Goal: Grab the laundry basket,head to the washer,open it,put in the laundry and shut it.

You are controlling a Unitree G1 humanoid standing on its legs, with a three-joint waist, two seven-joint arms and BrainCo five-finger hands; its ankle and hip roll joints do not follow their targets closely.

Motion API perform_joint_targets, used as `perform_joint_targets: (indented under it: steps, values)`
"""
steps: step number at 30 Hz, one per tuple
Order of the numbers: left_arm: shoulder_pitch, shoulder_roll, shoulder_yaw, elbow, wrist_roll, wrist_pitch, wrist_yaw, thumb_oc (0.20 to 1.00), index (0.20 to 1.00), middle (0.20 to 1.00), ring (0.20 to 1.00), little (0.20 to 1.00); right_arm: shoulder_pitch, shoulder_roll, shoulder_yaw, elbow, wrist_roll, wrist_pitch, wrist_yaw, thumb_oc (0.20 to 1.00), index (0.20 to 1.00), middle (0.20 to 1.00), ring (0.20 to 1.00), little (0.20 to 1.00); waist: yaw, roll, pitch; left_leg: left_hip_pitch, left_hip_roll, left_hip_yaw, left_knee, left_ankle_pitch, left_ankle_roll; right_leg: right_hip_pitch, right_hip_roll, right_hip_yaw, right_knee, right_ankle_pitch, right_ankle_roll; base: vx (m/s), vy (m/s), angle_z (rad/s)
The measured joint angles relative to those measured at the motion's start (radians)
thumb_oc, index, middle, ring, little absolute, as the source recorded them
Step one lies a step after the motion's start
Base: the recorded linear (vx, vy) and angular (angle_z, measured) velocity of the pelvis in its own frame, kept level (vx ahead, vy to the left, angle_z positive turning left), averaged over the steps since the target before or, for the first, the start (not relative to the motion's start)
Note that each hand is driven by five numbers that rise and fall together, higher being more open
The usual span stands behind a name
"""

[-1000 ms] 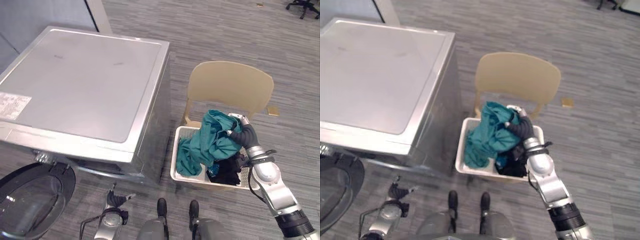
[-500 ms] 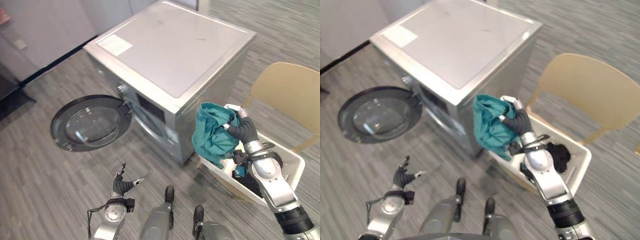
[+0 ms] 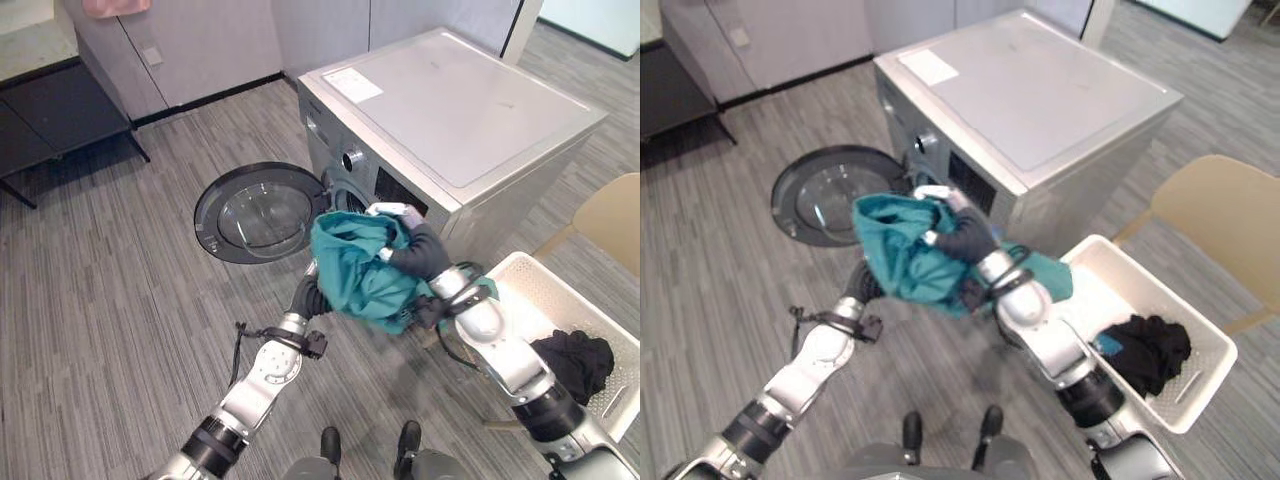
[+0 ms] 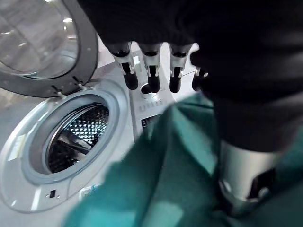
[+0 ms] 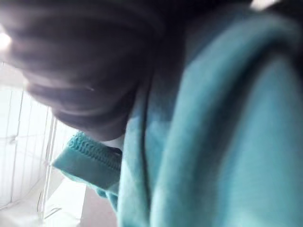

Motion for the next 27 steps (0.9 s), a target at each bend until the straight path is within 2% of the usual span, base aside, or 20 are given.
perform_joint_targets:
  steps: [3, 6, 7, 8, 9, 13, 14, 15, 16, 20, 27]
  values:
    - [-0.084, -0.017, -0.065, 0.004, 0.011, -0.005, 0.012, 1.000, 1.000, 1.000, 1.000, 1.000, -0.043, 0.054, 0.037, 0.015, 0.032, 0.006, 0.000, 0.200, 0.200, 0.200, 0.200, 0.200, 0.000, -0.017, -0.036, 0.005, -0.007, 0.012, -0.013, 0.012, 0.014, 0.000, 0.001, 0.027, -0.010, 0.010, 0.014, 0.00, 0.054, -0.05]
    - [-0.122, -0.020, -0.107, 0.030, 0.026, -0.005, 0.039, 1.000, 1.000, 1.000, 1.000, 1.000, -0.082, 0.076, 0.084, 0.039, 0.075, 0.009, -0.011, 0.200, 0.200, 0.200, 0.200, 0.200, 0.000, -0.028, -0.063, 0.009, -0.006, 0.022, -0.013, 0.019, 0.019, 0.008, 0.008, 0.039, -0.033, 0.025, 0.014, 0.00, 0.048, -0.13]
    - [-0.129, -0.033, -0.109, 0.045, 0.028, -0.005, 0.042, 0.818, 0.818, 0.818, 0.818, 0.818, -0.086, 0.081, 0.092, 0.039, 0.083, 0.009, -0.010, 0.200, 0.200, 0.200, 0.200, 0.200, -0.002, -0.029, -0.065, 0.015, -0.005, 0.024, -0.013, 0.019, 0.019, 0.018, 0.012, 0.040, -0.046, 0.032, 0.013, 0.00, 0.038, -0.05]
    - [-0.129, -0.034, -0.111, 0.050, 0.029, -0.005, 0.044, 0.395, 0.395, 0.395, 0.395, 0.395, -0.086, 0.082, 0.093, 0.039, 0.090, 0.010, -0.011, 0.200, 0.200, 0.200, 0.200, 0.200, -0.002, -0.028, -0.065, 0.018, -0.004, 0.025, -0.013, 0.019, 0.019, 0.023, 0.014, 0.042, -0.052, 0.036, 0.011, 0.00, 0.043, -0.05]
    - [-0.132, -0.046, -0.113, 0.060, 0.029, -0.004, 0.054, 0.200, 0.200, 0.200, 0.200, 0.200, -0.088, 0.083, 0.100, 0.040, 0.103, 0.012, -0.014, 0.200, 0.200, 0.200, 0.200, 0.200, -0.002, -0.028, -0.066, 0.022, -0.002, 0.025, -0.013, 0.019, 0.019, 0.035, 0.018, 0.042, -0.069, 0.047, 0.008, 0.00, 0.025, -0.05]
    - [-0.135, -0.056, -0.113, 0.082, 0.028, -0.004, 0.079, 0.200, 0.200, 0.200, 0.200, 0.200, -0.095, 0.081, 0.128, 0.063, 0.111, 0.013, -0.018, 0.200, 0.200, 0.200, 0.200, 0.200, -0.001, -0.026, -0.072, 0.027, 0.005, 0.030, -0.013, 0.019, 0.019, 0.053, 0.032, 0.048, -0.105, 0.066, 0.004, 0.01, 0.013, -0.07]
    - [-0.131, -0.055, -0.108, 0.082, 0.028, -0.003, 0.080, 0.200, 0.200, 0.200, 0.200, 0.200, -0.095, 0.077, 0.127, 0.063, 0.111, 0.013, -0.018, 0.448, 0.448, 0.448, 0.448, 0.448, -0.002, -0.026, -0.072, 0.029, 0.007, 0.036, -0.013, 0.019, 0.019, 0.055, 0.034, 0.052, -0.111, 0.071, 0.000, 0.03, 0.003, -0.11]
    - [-0.126, -0.054, -0.103, 0.081, 0.028, -0.003, 0.080, 0.200, 0.200, 0.200, 0.200, 0.200, -0.093, 0.065, 0.125, 0.064, 0.109, 0.012, -0.018, 0.567, 0.567, 0.567, 0.567, 0.567, -0.002, -0.026, -0.072, 0.031, 0.008, 0.043, -0.013, 0.019, 0.018, 0.055, 0.035, 0.056, -0.112, 0.071, 0.001, 0.02, 0.002, -0.18]
    - [-0.104, -0.049, -0.085, 0.078, 0.028, -0.002, 0.080, 0.200, 0.200, 0.200, 0.200, 0.200, -0.081, 0.043, 0.124, 0.063, 0.104, 0.012, -0.017, 1.000, 1.000, 1.000, 1.000, 1.000, -0.002, -0.025, -0.072, 0.040, 0.009, 0.049, -0.015, 0.018, 0.018, 0.059, 0.034, 0.063, -0.113, 0.072, 0.002, 0.02, -0.006, -0.13]
    - [-0.013, -0.030, -0.021, 0.065, 0.029, 0.011, 0.076, 0.200, 0.200, 0.200, 0.200, 0.200, -0.021, -0.003, 0.096, 0.056, 0.021, 0.014, -0.011, 1.000, 1.000, 1.000, 1.000, 1.000, -0.008, -0.022, -0.073, 0.050, 0.011, 0.050, -0.020, 0.017, 0.016, 0.075, 0.036, 0.064, -0.131, 0.076, 0.006, 0.03, -0.009, -0.04]
    - [0.247, 0.077, 0.197, 0.003, 0.038, 0.016, 0.047, 0.200, 0.200, 0.200, 0.200, 0.200, 0.240, -0.184, -0.158, -0.013, -0.219, 0.019, -0.018, 1.000, 1.000, 1.000, 1.000, 1.000, -0.009, -0.008, -0.076, 0.055, 0.014, 0.050, -0.021, 0.014, 0.013, 0.092, 0.041, 0.063, -0.155, 0.079, 0.007, 0.02, -0.008, 0.01]
